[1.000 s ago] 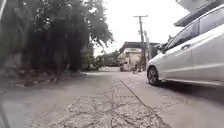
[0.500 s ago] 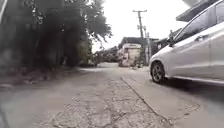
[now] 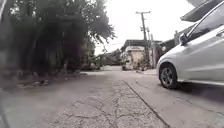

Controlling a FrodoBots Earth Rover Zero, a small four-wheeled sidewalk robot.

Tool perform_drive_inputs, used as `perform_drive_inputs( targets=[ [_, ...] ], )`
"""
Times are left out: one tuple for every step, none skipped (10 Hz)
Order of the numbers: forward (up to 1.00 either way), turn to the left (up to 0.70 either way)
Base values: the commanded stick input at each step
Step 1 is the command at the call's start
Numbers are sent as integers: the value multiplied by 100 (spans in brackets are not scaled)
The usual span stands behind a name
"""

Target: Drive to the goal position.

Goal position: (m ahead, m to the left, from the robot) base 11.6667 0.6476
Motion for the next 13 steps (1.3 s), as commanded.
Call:
perform_drive_inputs(
  targets=[
    [85, 0],
    [85, 0],
    [85, 0],
    [85, 0],
    [85, 0],
    [85, 0],
    [85, 0],
    [85, -5],
    [85, -11],
    [85, -27],
    [85, -26],
    [85, -15],
    [85, -5]
  ],
)
